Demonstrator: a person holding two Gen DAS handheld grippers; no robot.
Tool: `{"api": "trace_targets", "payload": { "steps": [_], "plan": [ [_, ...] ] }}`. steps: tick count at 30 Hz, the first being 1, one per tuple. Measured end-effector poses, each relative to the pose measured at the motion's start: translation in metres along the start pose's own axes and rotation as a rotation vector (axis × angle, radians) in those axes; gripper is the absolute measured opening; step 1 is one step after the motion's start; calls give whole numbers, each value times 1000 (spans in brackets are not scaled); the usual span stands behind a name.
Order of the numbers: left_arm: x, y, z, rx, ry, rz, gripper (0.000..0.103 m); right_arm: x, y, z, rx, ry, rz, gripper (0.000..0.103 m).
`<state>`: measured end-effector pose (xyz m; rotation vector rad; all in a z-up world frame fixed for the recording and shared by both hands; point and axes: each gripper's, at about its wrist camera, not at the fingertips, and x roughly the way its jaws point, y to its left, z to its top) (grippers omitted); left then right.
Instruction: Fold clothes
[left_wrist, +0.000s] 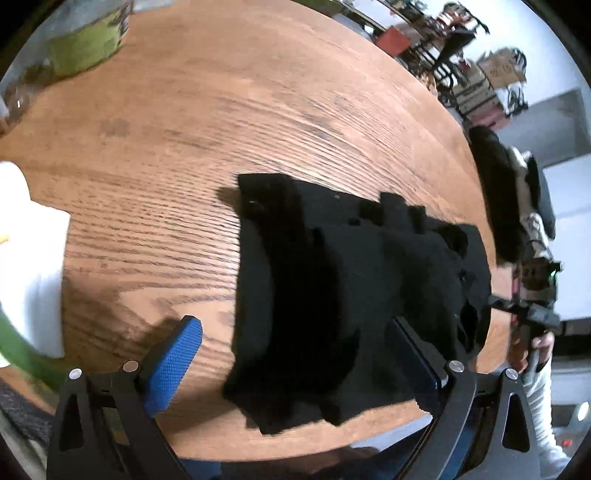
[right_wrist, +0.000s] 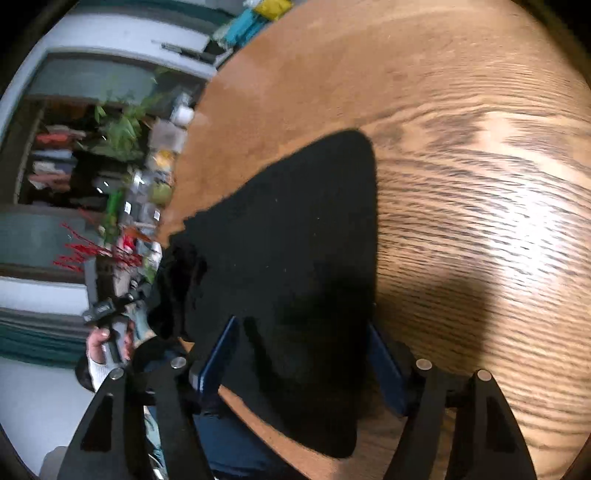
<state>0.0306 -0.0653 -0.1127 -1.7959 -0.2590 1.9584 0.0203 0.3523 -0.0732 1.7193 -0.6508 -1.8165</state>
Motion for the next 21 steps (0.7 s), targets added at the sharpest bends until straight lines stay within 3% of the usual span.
{"api": "trace_targets", "payload": {
  "steps": [1, 4, 5, 8, 11, 16, 18, 20, 21],
  "plan": [
    [4, 4, 1, -17, 4, -14, 99, 4, 6, 2, -31, -2, -44, 69],
    [5, 3, 3, -13, -10, -52, 101, 15, 21, 7, -104, -5, -180, 39],
    [5, 0, 4, -1, -12, -65, 101, 14, 20, 7, -100, -3, -186, 28],
    [9, -14, 9, 52, -28, -70, 101, 5, 16, 4, -85, -6, -195, 18],
    [12, -29, 11, 80, -29, -71, 101, -16, 10, -4, -72, -30, -240, 17],
    [9, -77, 8, 171, -32, -146, 101, -66, -16, -16, -23, -98, -338, 19],
    [11, -107, 7, 219, -22, -178, 101, -83, -27, -19, -10, -107, -361, 29],
    [21, -150, 10, 286, -6, -218, 101, -91, -33, -22, 1, -103, -348, 57],
    [24, -173, 8, 323, 4, -235, 101, -95, -36, -25, 5, -109, -331, 62]
  ]
}}
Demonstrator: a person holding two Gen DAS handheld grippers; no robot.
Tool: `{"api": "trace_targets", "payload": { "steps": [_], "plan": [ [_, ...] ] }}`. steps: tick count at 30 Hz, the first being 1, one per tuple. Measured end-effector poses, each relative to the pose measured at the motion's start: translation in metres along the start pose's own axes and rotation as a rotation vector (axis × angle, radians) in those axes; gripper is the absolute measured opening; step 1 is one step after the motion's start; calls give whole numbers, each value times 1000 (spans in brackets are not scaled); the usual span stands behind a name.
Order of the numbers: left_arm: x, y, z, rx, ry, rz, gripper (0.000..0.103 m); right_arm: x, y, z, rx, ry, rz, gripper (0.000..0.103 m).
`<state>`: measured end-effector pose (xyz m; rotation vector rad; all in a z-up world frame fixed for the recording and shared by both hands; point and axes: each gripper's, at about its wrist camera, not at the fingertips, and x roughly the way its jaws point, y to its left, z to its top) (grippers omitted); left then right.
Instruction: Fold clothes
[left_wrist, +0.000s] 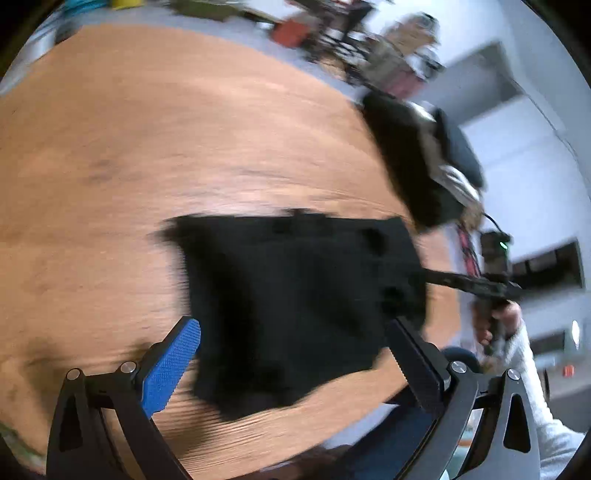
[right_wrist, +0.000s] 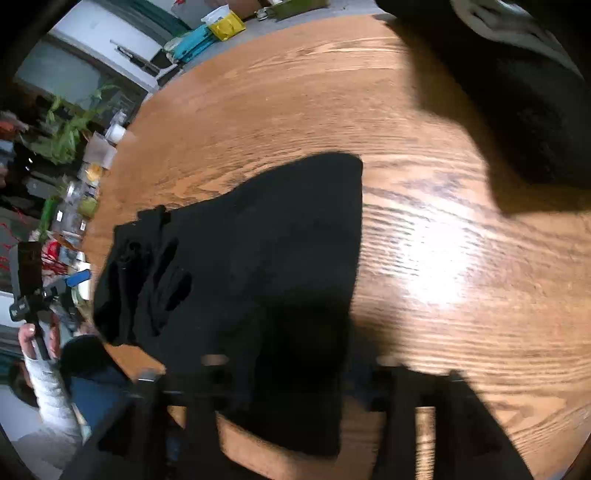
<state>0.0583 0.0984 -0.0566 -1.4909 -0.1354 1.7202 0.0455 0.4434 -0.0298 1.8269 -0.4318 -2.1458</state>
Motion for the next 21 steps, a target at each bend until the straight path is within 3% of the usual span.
{"api": "trace_targets", "payload": {
  "steps": [3, 4, 6, 8, 9, 13, 16, 21],
  "plan": [
    [27, -53, 16, 88, 44, -37, 101, -12, -14, -2, 27, -37, 43, 64],
    [41, -68, 18, 112, 77, -3, 101, -14, -21, -4, 40, -43, 51, 63],
    [68, -93, 23, 155, 131, 99, 101, -17, -37, -7, 67, -54, 67, 62],
    [88, -110, 23, 189, 156, 186, 101, -11, -43, -8, 69, -29, 76, 53],
    [94, -114, 21, 205, 171, 219, 101, -6, -43, -9, 62, -16, 84, 53],
    [134, -108, 20, 255, 216, 476, 101, 8, -36, -11, -2, 36, 114, 53],
    [151, -95, 17, 233, 246, 501, 101, 18, -31, -4, -30, 61, 120, 53],
    [124, -111, 18, 194, 134, 434, 101, 0, -41, 8, -59, 20, 153, 53]
  ]
}}
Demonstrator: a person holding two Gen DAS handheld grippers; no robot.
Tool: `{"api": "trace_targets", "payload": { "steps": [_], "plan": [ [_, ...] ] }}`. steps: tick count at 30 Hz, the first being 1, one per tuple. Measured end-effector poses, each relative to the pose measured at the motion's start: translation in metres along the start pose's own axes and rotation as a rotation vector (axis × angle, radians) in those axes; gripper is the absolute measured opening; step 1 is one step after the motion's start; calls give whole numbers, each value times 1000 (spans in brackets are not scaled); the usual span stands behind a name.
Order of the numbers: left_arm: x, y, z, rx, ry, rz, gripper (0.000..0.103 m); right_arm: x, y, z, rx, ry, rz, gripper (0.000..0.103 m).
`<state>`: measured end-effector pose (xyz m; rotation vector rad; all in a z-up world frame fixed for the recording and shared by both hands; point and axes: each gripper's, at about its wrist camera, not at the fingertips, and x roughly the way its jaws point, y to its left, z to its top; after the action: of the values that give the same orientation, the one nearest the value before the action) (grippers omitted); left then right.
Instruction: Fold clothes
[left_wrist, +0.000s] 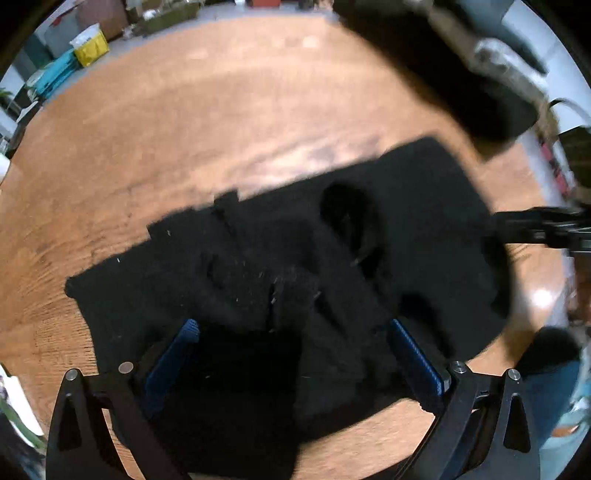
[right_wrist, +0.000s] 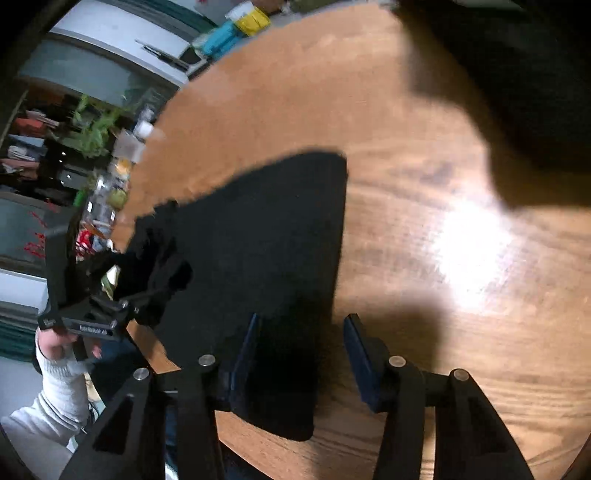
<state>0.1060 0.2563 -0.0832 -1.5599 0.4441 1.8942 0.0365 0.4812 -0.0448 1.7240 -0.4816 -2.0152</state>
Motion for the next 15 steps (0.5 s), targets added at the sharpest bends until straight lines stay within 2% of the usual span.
{"api": "trace_targets", "payload": {
  "steps": [2, 4, 7, 9, 13, 15],
  "plan": [
    [-7, 3, 0, -18, -16, -46, 101, 2, 6, 6, -47, 7, -70, 49],
    [-2, 11, 0, -47, 2, -68, 101, 5, 12, 13, -94, 14, -141, 44],
    [10, 24, -4, -87, 27, -70, 101, 23, 30, 17, -159, 53, -176, 39],
    [13, 26, -9, -92, 29, -64, 101, 35, 45, 19, -206, 64, -224, 39],
    [2, 18, -6, -79, -6, -70, 101, 51, 64, 8, -316, 62, -391, 45],
    [-9, 6, 0, -47, -37, -86, 101, 49, 69, 7, -320, 69, -417, 46]
  ]
}}
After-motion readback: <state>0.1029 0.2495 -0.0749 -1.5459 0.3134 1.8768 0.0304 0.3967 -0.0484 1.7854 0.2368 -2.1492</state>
